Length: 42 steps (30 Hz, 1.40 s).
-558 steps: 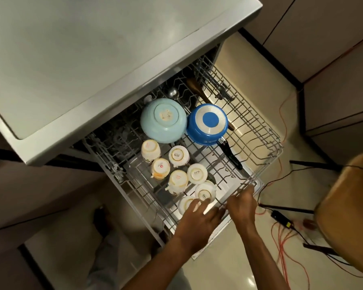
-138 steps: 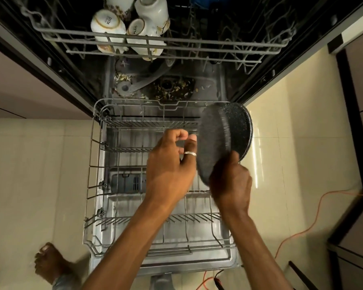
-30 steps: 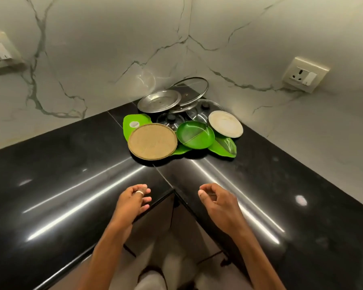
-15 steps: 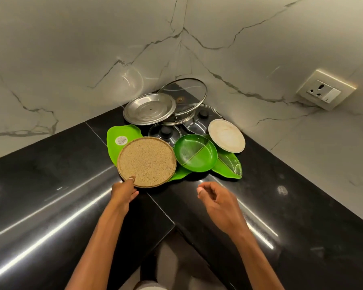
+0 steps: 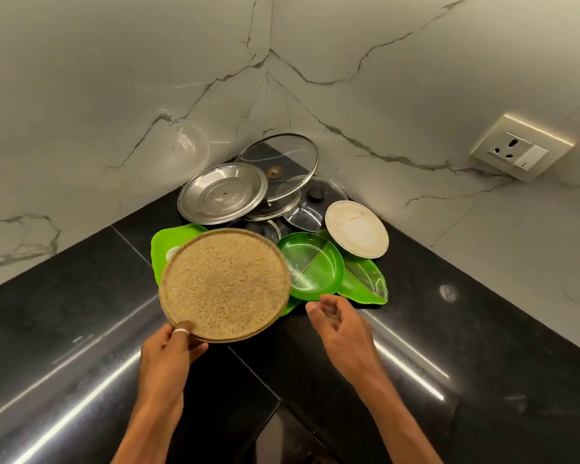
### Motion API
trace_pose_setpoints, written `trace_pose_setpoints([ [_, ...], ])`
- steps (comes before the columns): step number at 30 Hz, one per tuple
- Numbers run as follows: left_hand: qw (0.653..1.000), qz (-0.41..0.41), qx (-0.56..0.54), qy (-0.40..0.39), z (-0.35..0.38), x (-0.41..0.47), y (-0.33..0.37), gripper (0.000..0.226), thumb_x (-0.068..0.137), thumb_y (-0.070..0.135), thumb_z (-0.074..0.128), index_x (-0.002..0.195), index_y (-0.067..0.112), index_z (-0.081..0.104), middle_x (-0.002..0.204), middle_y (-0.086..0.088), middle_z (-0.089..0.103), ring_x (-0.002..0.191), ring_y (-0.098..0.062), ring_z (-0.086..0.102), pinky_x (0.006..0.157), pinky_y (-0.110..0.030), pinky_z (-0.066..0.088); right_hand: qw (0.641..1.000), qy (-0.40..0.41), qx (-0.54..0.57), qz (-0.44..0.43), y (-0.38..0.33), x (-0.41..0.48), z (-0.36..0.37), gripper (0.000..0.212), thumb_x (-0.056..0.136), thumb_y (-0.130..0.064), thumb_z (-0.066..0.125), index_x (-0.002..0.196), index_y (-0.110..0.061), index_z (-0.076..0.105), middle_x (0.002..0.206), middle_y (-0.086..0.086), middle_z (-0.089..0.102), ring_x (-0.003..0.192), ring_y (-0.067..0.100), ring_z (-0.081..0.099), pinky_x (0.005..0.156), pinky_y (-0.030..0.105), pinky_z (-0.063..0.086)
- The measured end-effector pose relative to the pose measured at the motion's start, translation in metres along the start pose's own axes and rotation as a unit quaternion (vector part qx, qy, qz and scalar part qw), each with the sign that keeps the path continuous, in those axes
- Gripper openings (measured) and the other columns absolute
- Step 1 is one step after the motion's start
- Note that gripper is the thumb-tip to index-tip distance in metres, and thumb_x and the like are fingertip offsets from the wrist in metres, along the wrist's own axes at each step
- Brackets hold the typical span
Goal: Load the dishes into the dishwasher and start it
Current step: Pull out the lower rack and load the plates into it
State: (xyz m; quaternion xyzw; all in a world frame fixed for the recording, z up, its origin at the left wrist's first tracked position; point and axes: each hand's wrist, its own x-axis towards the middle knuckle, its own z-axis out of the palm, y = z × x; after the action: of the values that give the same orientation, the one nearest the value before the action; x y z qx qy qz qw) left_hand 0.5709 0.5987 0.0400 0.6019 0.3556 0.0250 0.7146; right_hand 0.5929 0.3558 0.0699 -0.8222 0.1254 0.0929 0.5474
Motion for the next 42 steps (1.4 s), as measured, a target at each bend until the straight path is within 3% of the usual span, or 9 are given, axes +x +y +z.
trace_pose_setpoints([
  [2,0.998,0.004,-0.01,-0.066,0.02,-0.004,0.009,0.018,0.1,0.007,0.053,0.095,0.007,0.07,0.085,-0.007,0.073,0.076,-0.016,0.065,0.071,-0.03,0.054,0.993,-0.025,0.105,0.051,-0.005,0.004,-0.003,0.062,0.083,-0.061,0.066,0.132,-0.025,0.054,0.118,-0.01,0.071,0.105,0.002,0.069,0.091,0.036,0.059],
  [5,0.987,0.001,-0.002,-0.161,0.061,-0.006,0.013,0.018,0.1,0.007,0.052,0.098,0.009,0.07,0.087,-0.005,0.075,0.074,-0.015,0.068,0.067,-0.028,0.056,0.957,-0.039,0.275,0.081,-0.012,0.005,-0.018,0.047,0.091,-0.045,0.065,0.131,-0.021,0.057,0.118,-0.001,0.074,0.107,0.019,0.072,0.087,0.041,0.059],
  [11,0.932,0.021,0.175,-0.316,0.146,0.006,0.011,0.023,0.101,0.031,0.055,0.109,0.012,0.067,0.094,0.002,0.072,0.078,-0.005,0.066,0.065,-0.021,0.054,0.91,0.116,0.389,0.086,0.012,0.003,-0.089,0.033,0.097,-0.021,0.061,0.13,-0.015,0.059,0.117,0.007,0.074,0.107,0.027,0.072,0.077,0.041,0.062],
  [17,0.915,0.066,0.303,-0.26,0.264,0.089,0.003,0.058,0.092,0.052,0.061,0.133,0.013,0.049,0.108,-0.002,0.067,0.11,-0.03,0.064,0.098,-0.047,0.052,0.841,0.306,0.425,0.132,0.049,-0.026,-0.163,0.027,0.097,-0.016,0.06,0.124,-0.018,0.057,0.117,0.007,0.07,0.112,0.03,0.066,0.083,0.045,0.057],
  [21,0.904,0.058,0.371,-0.204,0.342,0.14,-0.002,0.075,0.082,0.055,0.059,0.13,-0.002,0.052,0.127,-0.02,0.065,0.109,-0.039,0.067,0.095,-0.045,0.055,0.828,0.365,0.398,0.151,0.056,-0.046,-0.181,0.047,0.096,-0.017,0.063,0.141,-0.015,0.05,0.108,0.002,0.066,0.1,0.026,0.063,0.077,0.045,0.053],
  [26,0.855,0.064,0.477,-0.194,0.389,0.141,-0.003,0.053,0.091,0.023,0.063,0.135,-0.004,0.052,0.134,-0.016,0.059,0.122,-0.033,0.06,0.087,-0.031,0.049,0.829,0.376,0.375,0.175,0.063,-0.06,-0.182,0.051,0.095,-0.019,0.065,0.142,-0.013,0.049,0.101,0.004,0.065,0.09,0.029,0.062,0.086,0.053,0.05],
  [29,0.868,0.01,0.46,-0.187,0.404,0.166,-0.019,0.054,0.078,0.013,0.064,0.129,-0.004,0.056,0.122,-0.015,0.067,0.11,-0.032,0.068,0.092,-0.038,0.057,0.829,0.373,0.376,0.179,0.064,-0.063,-0.178,0.04,0.094,-0.02,0.066,0.131,-0.016,0.054,0.102,0.009,0.067,0.091,0.032,0.064,0.087,0.051,0.051],
  [34,0.929,-0.032,0.331,-0.165,0.404,0.157,-0.023,0.048,0.084,0.012,0.052,0.13,-0.003,0.056,0.125,-0.022,0.065,0.111,-0.038,0.067,0.094,-0.045,0.057,0.838,0.359,0.379,0.158,0.069,-0.059,-0.177,0.021,0.093,-0.02,0.065,0.114,-0.02,0.063,0.11,0.009,0.074,0.103,0.035,0.068,0.081,0.047,0.055],
  [42,0.939,0.215,0.226,-0.147,0.283,0.031,0.014,0.03,0.094,0.04,0.048,0.094,0.018,0.068,0.09,-0.007,0.072,0.084,-0.032,0.067,0.074,-0.047,0.057,0.862,0.326,0.373,0.112,0.065,-0.052,-0.173,0.023,0.099,-0.024,0.059,0.121,-0.027,0.062,0.112,0.0,0.076,0.105,0.025,0.071,0.08,0.045,0.058],
])
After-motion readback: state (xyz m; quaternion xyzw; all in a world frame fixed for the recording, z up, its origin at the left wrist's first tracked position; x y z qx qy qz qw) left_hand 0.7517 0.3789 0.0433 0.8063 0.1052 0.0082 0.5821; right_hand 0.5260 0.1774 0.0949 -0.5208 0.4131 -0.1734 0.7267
